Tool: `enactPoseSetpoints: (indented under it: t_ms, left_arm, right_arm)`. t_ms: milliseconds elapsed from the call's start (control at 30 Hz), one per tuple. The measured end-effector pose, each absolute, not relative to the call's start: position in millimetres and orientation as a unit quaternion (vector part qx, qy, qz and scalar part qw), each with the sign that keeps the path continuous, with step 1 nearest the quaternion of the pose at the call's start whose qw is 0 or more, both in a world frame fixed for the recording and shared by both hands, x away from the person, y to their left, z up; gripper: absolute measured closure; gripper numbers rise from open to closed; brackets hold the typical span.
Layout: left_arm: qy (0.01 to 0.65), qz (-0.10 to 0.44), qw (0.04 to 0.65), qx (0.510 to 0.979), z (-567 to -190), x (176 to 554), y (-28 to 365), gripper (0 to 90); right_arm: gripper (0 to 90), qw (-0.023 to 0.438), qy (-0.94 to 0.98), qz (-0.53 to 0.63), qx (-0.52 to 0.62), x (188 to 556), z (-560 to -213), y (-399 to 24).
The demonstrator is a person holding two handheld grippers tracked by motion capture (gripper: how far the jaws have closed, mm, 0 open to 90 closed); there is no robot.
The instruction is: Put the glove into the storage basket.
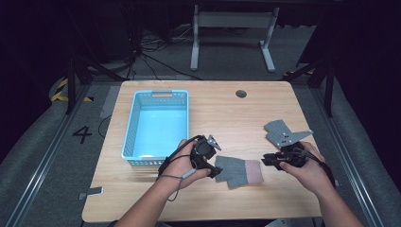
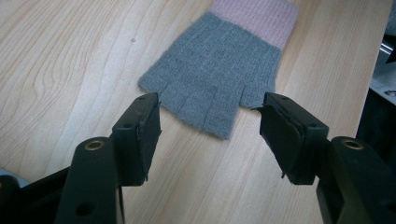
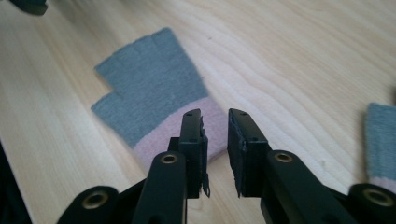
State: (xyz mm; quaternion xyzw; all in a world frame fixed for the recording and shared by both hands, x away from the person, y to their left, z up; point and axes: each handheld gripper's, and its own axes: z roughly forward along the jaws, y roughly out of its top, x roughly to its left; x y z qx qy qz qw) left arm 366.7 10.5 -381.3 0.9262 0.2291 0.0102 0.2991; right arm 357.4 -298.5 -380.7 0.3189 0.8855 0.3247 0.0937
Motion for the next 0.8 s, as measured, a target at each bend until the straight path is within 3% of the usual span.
enactPoseSetpoints:
  t_ms: [600, 800]
  left_arm:
    - [0.244, 0.013, 0.300, 0.922, -381.2, 362.1, 20.3, 38.1]
    - [0.249, 0.014, 0.298, 0.921, -382.5, 359.3, 26.2, 37.4]
  right_arm:
    - [63.2, 0.143, 0.826, 0.347, 0.420, 384.2, -378.1, -353.0]
    - [53.6, 0.167, 0.810, 0.342, 0.446, 399.5, -386.7, -368.2]
